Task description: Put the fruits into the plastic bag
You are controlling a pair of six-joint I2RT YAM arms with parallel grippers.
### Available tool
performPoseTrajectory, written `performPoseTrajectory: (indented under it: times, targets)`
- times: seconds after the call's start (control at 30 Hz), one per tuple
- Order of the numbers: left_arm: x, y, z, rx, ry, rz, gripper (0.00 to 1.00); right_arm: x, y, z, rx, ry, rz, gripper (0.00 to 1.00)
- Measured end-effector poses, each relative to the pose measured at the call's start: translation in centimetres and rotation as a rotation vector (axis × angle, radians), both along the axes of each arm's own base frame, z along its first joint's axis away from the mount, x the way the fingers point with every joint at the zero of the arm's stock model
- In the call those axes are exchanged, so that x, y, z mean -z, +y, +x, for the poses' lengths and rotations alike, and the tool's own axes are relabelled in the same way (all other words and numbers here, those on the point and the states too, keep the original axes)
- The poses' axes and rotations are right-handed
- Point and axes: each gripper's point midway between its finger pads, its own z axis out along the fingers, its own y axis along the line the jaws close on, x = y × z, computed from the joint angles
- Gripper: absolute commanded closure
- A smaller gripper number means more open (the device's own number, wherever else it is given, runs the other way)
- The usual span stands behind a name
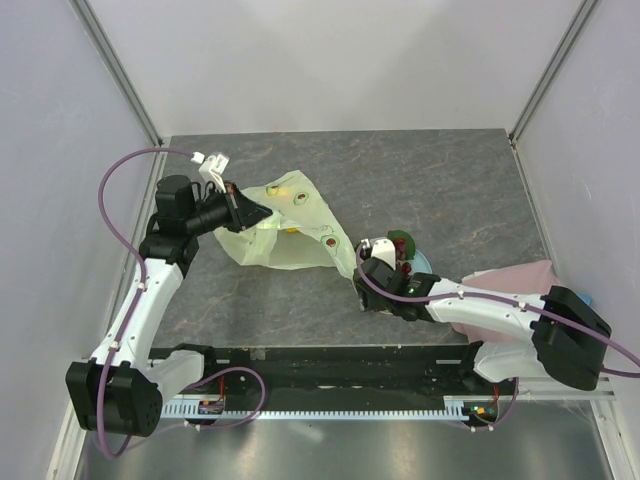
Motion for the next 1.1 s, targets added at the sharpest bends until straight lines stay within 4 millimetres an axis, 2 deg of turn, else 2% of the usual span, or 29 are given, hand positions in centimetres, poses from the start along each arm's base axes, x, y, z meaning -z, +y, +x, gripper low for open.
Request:
performPoseTrajectory:
  times: [0.2,0.33,0.6,0.7,0.83,0.9,0.97,1.03,1.1]
  targets:
    - [0.0,0.0,0.0,0.0,0.0,0.0,0.99,-1.1,-0.1,-0.3,-0.038,-0.017,0.019,0.78]
    - [0.0,0.0,0.0,0.0,0.0,0.0,0.99,-2.2,0.5,-1.3,-0.139,-0.003,0.047,0.79]
    - [0.0,0.0,0.0,0.0,0.0,0.0,0.98,-6.1,4.6,-5.9,-0.485,0.076,0.268,0.78]
    - [0.0,0.0,0.0,0.0,0.0,0.0,0.98,-7.9,6.1,-6.2,-0.54,0.063,0.337,0.8]
    - [0.0,0.0,0.0,0.001,0.0,0.0,0.98,-12.4,8.2,-4.4,-0.552,-0.067,0.42,0.82]
    - [0.0,0.0,0.0,0.001,0.0,0.0,0.98,-15.1,9.6,-2.9,-0.549,-0.145,0.452,0.84]
    - [0.0,0.0,0.0,0.002,0.0,-0.001,0.98,-16.8,11.2,-1.3,-0.543,-0.2,0.462,0.85]
    - [0.0,0.0,0.0,0.004,0.001,-0.001,0.99,-17.0,13.0,0.8,-0.518,-0.232,0.442,0.88]
    - [0.0,-0.1,0.0,0.005,0.002,-0.002,0.98,-15.7,14.2,2.6,-0.484,-0.238,0.397,0.87]
